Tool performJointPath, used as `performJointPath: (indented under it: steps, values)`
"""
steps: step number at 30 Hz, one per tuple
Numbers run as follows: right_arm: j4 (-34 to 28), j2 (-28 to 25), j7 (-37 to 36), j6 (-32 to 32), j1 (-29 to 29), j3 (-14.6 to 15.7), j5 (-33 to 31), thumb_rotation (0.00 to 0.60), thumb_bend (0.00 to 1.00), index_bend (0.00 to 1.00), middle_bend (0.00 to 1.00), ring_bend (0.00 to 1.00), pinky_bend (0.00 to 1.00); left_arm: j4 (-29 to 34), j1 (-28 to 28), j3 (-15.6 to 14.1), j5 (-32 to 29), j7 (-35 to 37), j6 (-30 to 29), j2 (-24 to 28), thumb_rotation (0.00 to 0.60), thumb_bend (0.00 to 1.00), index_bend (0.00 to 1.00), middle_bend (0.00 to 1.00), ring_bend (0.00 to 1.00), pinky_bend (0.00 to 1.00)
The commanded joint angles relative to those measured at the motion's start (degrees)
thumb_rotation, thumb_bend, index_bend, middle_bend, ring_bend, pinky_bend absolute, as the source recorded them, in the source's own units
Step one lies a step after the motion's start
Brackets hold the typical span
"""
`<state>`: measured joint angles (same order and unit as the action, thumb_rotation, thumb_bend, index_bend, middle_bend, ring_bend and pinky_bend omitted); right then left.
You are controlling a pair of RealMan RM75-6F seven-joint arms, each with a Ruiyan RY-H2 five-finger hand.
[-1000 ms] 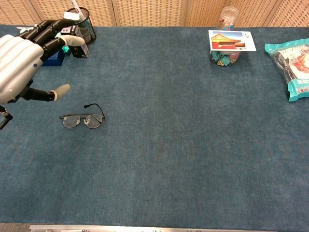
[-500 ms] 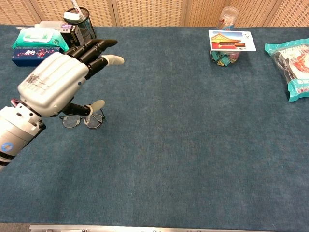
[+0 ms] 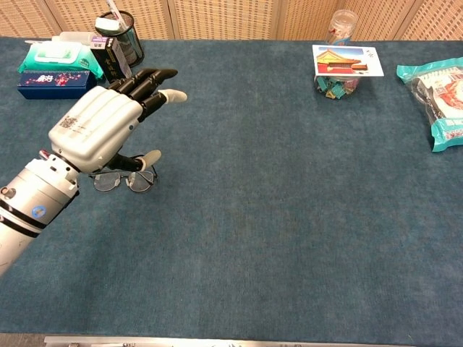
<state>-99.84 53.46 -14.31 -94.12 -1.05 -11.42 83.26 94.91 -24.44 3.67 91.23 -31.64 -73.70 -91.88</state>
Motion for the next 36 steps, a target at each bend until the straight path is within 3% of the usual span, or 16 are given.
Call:
performJointPath:
  steps: [1,36]
  values:
    - [-0.01,0.09,0.2,0.1,-0.07,0.05,0.06,0.6,0.05,0.16,0.22,0.16,0.27,-0.6,0.11,0.08,-0.2,0.26,-0.35,0.0,0.6,0.27,0.16,0.05,0.04,0.17]
    - [0.18,0.6,1.29,0.32,-0.28,0.35,0.35,0.6,0.05,0.16,0.22,0.16,0.27,-9.82,3.95,-0.42,-7.65,3.79,-1.76,-1.1,0.6,0.27,0.16,0.05,0.04,0.17]
